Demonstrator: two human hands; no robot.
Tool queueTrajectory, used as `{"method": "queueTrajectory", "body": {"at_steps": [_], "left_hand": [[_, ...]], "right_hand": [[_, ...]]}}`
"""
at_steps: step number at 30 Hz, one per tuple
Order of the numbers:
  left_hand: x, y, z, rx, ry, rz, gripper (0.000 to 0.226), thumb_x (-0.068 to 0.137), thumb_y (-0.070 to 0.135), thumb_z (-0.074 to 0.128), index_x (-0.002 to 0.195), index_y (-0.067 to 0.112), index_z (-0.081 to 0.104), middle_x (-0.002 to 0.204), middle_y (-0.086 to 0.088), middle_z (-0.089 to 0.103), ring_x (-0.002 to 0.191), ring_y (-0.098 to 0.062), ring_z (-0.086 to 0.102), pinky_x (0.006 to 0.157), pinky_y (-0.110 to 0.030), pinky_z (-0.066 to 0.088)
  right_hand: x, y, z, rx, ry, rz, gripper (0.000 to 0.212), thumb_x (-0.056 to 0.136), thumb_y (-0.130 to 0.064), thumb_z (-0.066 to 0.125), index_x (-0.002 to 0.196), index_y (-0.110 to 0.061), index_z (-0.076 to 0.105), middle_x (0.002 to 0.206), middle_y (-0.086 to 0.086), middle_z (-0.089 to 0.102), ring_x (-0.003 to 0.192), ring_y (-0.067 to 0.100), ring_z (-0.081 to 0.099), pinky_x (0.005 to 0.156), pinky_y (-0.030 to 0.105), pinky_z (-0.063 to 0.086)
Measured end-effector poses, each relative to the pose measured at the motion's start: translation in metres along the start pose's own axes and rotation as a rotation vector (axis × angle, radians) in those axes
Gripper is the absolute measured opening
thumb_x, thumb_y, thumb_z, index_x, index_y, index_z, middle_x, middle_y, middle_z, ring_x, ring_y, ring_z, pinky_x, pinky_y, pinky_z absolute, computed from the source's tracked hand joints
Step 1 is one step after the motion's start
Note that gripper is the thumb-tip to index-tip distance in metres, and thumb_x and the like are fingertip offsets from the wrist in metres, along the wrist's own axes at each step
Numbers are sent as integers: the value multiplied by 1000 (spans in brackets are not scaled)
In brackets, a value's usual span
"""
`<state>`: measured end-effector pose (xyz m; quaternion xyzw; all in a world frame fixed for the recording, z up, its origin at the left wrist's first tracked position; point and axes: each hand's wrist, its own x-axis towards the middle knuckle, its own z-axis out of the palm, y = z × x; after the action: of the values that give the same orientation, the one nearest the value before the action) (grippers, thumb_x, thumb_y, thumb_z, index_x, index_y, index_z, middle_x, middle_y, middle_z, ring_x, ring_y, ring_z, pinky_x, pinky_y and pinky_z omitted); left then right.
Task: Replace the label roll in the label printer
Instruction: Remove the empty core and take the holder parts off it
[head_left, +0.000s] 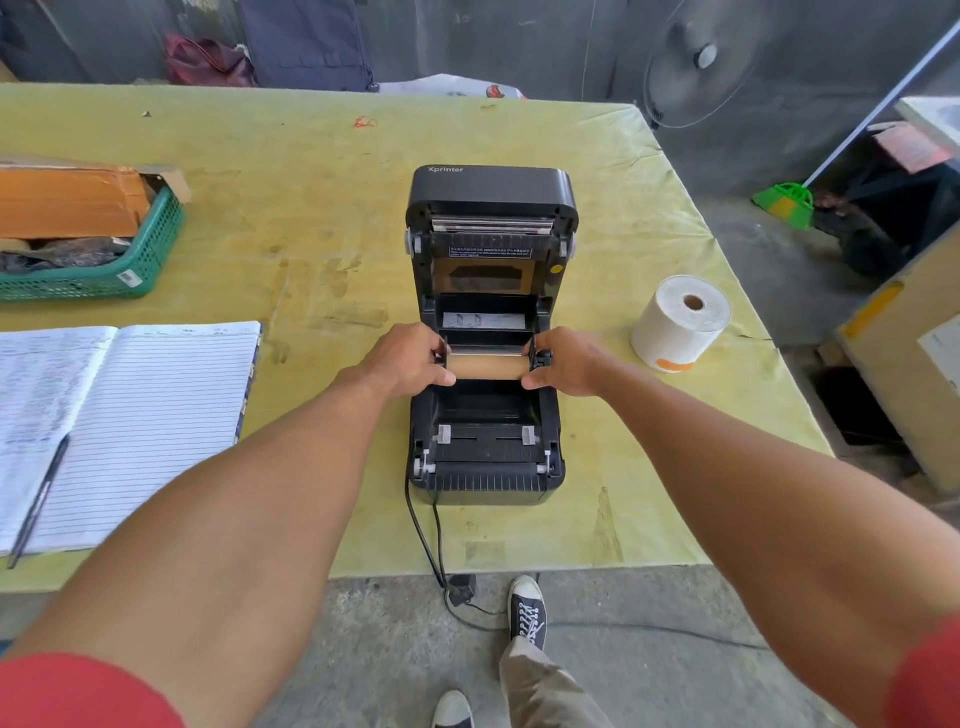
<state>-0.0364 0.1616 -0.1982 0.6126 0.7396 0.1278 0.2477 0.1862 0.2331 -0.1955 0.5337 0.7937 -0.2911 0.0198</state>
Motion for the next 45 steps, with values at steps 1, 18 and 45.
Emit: {"method": "queueTrajectory", "body": {"at_steps": [1,18,45], "left_hand": [[1,0,-1,8,-9,10,35,76,27,82,106,11,72,81,0,64,76,-20,60,69,-29,43],[-54,81,-73,-927,0,-39,24,98,20,43,104,2,57,83,-15,61,67,-21,64,61,-33,59],[-71,209,155,-1035,-344,-259,40,73,19,84,89,15,48,75,-11,64,51,-14,51,48,-24,43]], "right_hand": [[0,-1,-1,4,-3,2,53,82,-35,80,129,-17,62,101,4,63,85,22,54,73,30,40],[-92,-28,-88,806,29,36,42,92,-42,66,121,-11,67,103,8,78,90,18,74,78,35,59],[-175,212,-33,1073,-147,361,25,93,-18,69,113,-2,67,107,12,70,90,24,75,73,31,62]]}}
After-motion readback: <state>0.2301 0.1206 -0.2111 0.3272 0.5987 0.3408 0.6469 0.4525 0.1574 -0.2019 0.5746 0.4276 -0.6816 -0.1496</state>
